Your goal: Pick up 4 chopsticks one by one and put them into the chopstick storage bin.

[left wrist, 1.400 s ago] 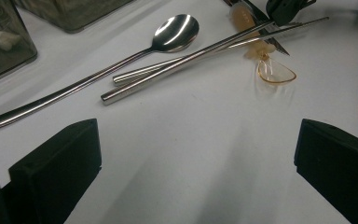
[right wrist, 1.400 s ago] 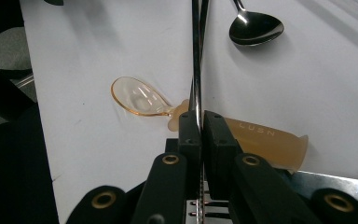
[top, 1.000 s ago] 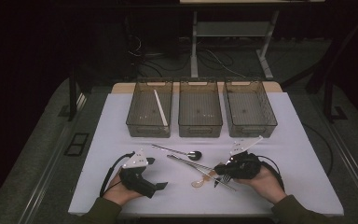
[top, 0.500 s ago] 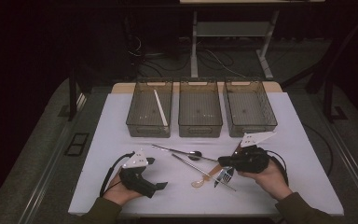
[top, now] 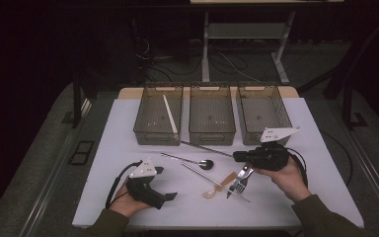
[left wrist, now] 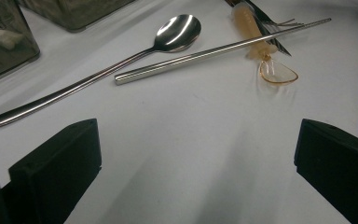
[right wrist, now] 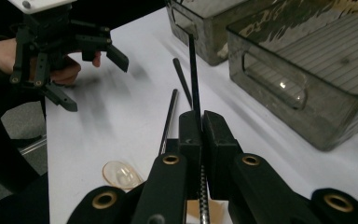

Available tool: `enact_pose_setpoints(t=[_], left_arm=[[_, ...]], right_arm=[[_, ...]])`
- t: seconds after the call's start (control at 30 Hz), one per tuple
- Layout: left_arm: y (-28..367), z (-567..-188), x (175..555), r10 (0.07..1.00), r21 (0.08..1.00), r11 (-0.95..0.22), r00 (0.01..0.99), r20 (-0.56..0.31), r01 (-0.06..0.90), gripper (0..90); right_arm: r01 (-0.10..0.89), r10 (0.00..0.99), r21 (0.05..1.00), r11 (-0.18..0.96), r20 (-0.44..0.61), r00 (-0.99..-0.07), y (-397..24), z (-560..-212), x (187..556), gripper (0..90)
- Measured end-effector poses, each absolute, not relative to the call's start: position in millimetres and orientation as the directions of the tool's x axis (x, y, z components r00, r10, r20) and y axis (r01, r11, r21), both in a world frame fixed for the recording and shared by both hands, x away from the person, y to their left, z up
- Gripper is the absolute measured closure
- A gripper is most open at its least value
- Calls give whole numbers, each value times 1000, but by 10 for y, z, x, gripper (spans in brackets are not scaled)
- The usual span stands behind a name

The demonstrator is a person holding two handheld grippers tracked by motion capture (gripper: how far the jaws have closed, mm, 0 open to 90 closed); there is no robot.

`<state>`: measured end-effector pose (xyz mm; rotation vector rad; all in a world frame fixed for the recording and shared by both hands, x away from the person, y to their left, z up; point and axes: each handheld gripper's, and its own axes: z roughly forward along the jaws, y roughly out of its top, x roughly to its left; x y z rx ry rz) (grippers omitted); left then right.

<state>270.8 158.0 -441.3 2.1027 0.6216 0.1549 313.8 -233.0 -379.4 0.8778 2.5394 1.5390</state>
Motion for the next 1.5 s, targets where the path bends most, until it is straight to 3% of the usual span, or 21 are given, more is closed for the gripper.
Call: enact_pose_setpoints(t=[0.73, 1.5], left_arm=[[1595, -4416, 2713, 494, 808, -451, 860, -127, 378, 0], [1603, -4414, 2713, 492, 814, -434, 859, -145, 386, 0]], right_arm=[[396, 507, 874, 283, 214, -835, -2060, -3401, 3555, 866], [474, 613, 823, 313, 207, -763, -1239, -3530, 4358, 865]])
